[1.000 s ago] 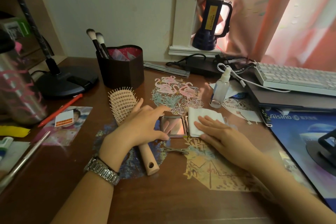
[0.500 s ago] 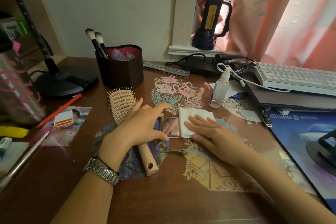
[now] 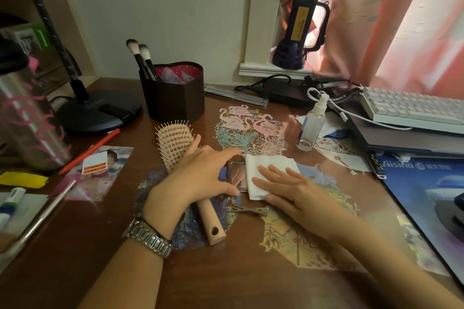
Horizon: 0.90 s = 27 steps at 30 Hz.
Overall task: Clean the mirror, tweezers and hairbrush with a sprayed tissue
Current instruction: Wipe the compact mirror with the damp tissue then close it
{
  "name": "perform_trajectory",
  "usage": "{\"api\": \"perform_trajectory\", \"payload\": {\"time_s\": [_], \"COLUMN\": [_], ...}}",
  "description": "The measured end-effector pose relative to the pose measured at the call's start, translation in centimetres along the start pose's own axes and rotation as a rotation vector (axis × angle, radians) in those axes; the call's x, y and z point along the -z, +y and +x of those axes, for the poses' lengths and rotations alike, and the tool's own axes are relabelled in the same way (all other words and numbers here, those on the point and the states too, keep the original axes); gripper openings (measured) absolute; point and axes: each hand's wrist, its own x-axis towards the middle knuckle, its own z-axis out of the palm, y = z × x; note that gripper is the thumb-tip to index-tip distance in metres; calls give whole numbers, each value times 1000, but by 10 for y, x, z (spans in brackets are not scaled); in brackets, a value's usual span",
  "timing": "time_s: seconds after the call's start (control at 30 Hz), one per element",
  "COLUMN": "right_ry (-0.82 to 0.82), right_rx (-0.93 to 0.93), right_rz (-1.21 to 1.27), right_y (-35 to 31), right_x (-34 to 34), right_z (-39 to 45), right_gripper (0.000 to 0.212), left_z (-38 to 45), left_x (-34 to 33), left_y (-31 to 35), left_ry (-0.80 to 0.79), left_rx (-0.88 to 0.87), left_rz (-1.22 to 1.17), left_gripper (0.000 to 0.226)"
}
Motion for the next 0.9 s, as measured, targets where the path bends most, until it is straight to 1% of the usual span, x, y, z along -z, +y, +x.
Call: {"api": "perform_trajectory", "payload": {"time_s": [0.23,0.5,0.7,0.9], "right_ry": [-4,19,-18,0], "right_rx": [-46,7,-11,-6], "right_rz": [10,0,-6,-25], "right_y": [1,-5,-6,-10], "right_x": [2,-3,0,0], "right_z": [21,-2,18,17], "right_gripper": [58,52,54,53], "left_z": [-1,0,1,0], "left_x": [-1,-1,-1,-1], "left_y": [-3,-3,-5,-5], "left_ry": [5,10,10,20], "left_rx": [4,7,-8,-2], "left_rz": [-63,-83,-100,-100], "left_gripper": [87,89,88,88]}}
